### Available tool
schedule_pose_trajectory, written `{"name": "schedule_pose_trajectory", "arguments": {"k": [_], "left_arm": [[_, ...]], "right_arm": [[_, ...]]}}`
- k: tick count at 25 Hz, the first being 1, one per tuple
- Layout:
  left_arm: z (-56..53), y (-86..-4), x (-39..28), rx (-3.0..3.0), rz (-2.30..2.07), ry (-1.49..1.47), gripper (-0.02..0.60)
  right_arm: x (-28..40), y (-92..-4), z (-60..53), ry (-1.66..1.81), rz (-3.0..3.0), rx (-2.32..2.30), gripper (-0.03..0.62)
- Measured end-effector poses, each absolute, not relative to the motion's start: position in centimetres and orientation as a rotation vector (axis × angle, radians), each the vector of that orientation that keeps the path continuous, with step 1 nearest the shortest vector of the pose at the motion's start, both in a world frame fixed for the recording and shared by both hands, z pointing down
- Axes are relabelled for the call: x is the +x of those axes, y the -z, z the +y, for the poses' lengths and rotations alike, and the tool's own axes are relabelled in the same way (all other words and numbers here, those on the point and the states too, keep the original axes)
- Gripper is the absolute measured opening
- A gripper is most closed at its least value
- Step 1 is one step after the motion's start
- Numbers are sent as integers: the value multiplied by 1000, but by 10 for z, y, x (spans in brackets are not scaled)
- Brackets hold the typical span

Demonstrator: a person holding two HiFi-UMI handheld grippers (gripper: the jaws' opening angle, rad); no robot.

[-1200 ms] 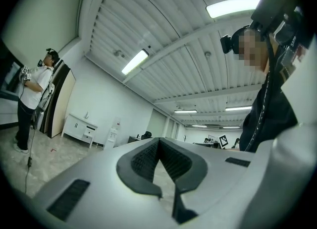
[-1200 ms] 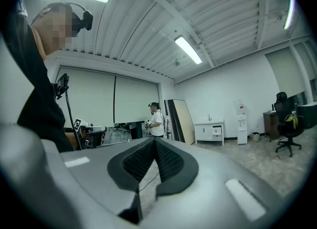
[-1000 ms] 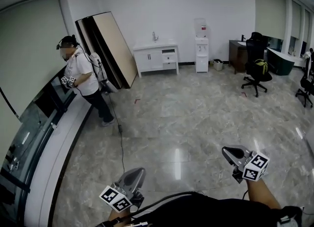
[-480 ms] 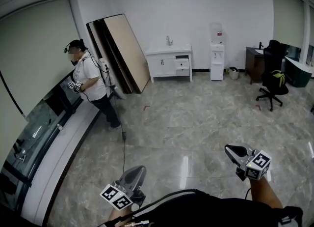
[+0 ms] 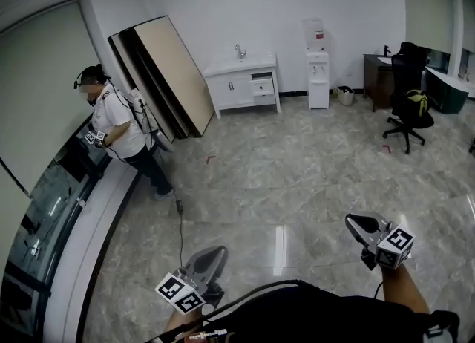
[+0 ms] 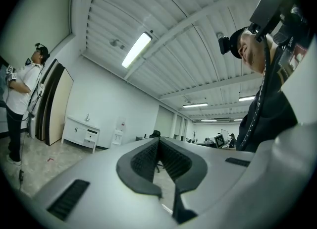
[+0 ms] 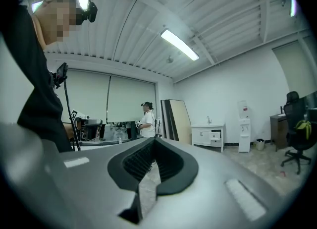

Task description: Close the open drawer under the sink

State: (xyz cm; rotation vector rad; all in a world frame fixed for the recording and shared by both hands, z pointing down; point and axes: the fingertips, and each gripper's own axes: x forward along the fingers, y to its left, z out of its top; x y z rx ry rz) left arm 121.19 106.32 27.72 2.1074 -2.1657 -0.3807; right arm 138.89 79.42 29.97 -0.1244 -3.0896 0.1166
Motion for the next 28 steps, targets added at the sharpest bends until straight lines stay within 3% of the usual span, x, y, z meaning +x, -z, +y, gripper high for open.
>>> {"name": "schedule_pose_trajectory", "arguments": {"k": [7, 19, 28], "left_arm": [[1007, -289, 1148, 2194, -2045, 379, 0], [945, -266, 965, 2353, -1914, 393, 0], [938, -291, 868, 2292, -1956, 449, 0]], "right_arm": [[1346, -308, 756, -111, -3080, 6, 0], [1192, -271, 712, -101, -3128, 219, 0], [1099, -280, 697, -53, -3100, 169, 0]]}}
